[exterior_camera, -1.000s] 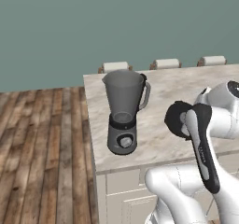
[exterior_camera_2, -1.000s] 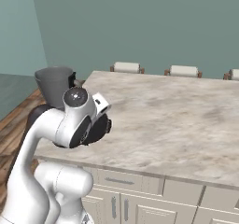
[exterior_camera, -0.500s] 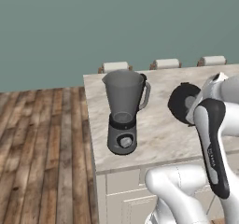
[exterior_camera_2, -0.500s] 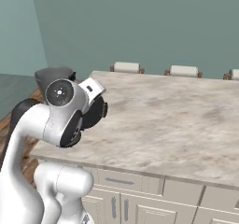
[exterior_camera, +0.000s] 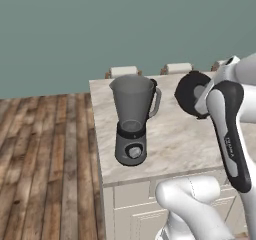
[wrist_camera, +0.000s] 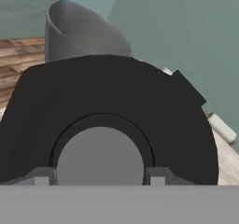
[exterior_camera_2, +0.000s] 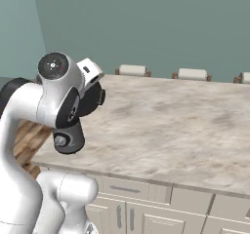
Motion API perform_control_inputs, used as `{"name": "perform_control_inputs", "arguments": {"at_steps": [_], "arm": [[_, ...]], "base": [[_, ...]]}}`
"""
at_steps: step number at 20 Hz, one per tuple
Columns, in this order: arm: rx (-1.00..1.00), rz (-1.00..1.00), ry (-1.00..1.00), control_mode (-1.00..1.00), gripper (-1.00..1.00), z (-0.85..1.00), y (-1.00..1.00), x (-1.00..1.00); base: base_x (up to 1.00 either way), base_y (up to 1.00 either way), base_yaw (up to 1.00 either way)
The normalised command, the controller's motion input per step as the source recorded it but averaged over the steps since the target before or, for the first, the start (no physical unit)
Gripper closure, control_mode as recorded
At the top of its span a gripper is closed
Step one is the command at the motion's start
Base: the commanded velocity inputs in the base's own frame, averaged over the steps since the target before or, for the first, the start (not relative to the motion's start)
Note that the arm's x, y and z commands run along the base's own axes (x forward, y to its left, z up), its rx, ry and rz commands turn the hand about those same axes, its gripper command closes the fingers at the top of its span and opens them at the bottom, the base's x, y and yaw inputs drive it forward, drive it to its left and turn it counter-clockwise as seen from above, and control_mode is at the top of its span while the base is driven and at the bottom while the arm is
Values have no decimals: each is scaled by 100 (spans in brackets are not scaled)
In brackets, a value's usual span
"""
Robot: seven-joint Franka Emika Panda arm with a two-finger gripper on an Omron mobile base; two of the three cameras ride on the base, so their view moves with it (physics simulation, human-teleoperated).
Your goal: Close the lid blender by securely placing the lid on top.
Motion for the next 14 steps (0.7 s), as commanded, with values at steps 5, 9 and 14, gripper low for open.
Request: {"name": "perform_control_inputs", "arguments": {"at_steps": [5,9,14], "arm": [[9,0,0,-100,100,22,39,0],[15,0,0,-100,100,0,42,6],[15,0,3,-100,100,7,42,28]], "base": [[0,0,0],[0,0,0],[0,0,0]]}}
